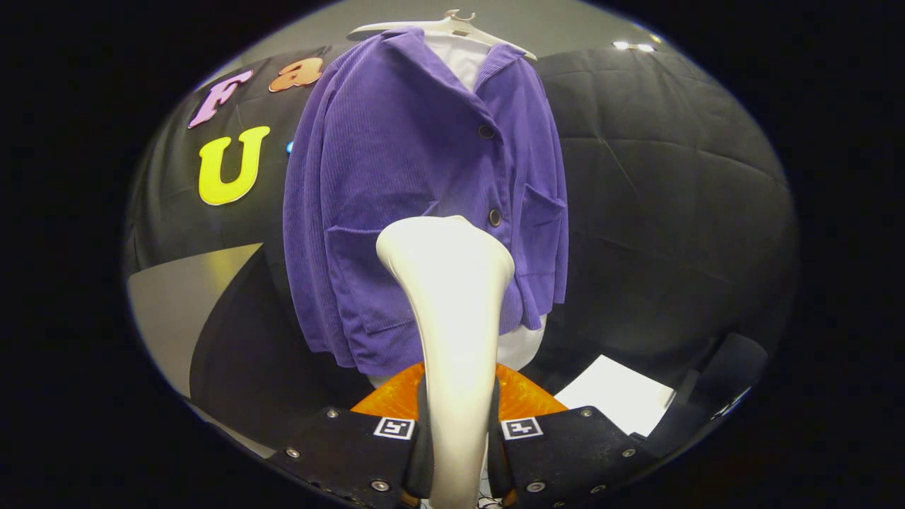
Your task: Iron the clothes twice with a garment steamer, once on the left side and once on the right side.
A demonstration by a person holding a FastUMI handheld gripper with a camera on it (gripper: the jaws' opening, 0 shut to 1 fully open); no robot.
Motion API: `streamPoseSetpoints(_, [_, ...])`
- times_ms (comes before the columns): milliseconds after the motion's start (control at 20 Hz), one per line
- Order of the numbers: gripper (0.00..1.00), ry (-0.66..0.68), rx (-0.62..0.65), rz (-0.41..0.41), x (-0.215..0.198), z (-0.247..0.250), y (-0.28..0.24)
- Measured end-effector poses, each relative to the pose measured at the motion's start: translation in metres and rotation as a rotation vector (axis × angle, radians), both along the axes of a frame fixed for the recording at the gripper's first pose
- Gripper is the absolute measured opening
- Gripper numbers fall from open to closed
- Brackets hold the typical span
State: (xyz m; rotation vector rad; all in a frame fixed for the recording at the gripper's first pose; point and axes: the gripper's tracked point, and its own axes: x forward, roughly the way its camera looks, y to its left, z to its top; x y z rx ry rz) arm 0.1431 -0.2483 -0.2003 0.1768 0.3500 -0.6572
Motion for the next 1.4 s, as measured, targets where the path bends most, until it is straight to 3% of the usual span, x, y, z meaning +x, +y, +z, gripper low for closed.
streamPoseSetpoints(300, [0.30, -0.085, -0.074, -0.052, -0.017, 0.064, -0.041])
streamPoseSetpoints(600, [0.30, -0.177, -0.126, -0.017, -0.016, 0.127, -0.080])
streamPoseSetpoints(1050, [0.30, -0.339, -0.193, -0.002, 0.006, 0.229, -0.151])
streamPoseSetpoints(1400, [0.30, -0.422, -0.241, 0.053, 0.055, 0.276, -0.176])
